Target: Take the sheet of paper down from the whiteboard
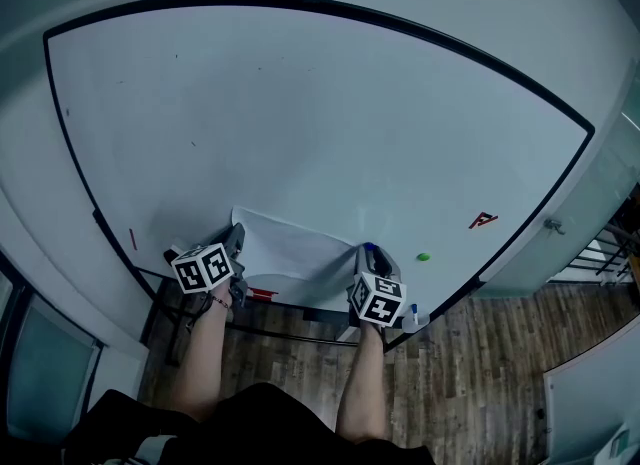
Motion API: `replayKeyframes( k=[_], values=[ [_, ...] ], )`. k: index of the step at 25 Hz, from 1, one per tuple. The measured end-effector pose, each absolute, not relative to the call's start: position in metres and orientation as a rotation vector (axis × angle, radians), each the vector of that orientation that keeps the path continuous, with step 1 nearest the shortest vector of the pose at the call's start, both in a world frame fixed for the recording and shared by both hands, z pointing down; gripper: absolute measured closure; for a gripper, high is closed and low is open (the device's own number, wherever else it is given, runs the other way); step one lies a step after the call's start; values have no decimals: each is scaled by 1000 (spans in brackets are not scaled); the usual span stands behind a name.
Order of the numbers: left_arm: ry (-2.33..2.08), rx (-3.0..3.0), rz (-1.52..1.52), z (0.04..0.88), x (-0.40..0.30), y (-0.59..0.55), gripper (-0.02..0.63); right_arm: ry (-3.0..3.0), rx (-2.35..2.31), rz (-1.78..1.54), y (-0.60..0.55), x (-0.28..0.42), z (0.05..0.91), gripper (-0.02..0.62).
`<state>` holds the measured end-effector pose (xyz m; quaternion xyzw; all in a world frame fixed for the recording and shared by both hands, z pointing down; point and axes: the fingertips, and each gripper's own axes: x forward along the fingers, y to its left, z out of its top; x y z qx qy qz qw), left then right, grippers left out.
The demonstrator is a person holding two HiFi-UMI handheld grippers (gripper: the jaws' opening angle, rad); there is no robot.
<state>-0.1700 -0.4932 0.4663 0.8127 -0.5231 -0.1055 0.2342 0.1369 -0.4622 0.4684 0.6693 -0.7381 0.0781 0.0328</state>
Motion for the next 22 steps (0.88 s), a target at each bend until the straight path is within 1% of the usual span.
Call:
replayKeyframes(
  k=[4,13,22],
  values=[
    [-1462,2223,-309,465,-185,-491,584,-2271,2062,238,-462,138,469,466],
    [-1503,2229,-294,467,-188,-482,584,-2280,2040,237,-455,139,473,466],
    [-1470,2432,-155,458,-149,-469,584,-2272,2066,256,-439,153,478,467]
  ],
)
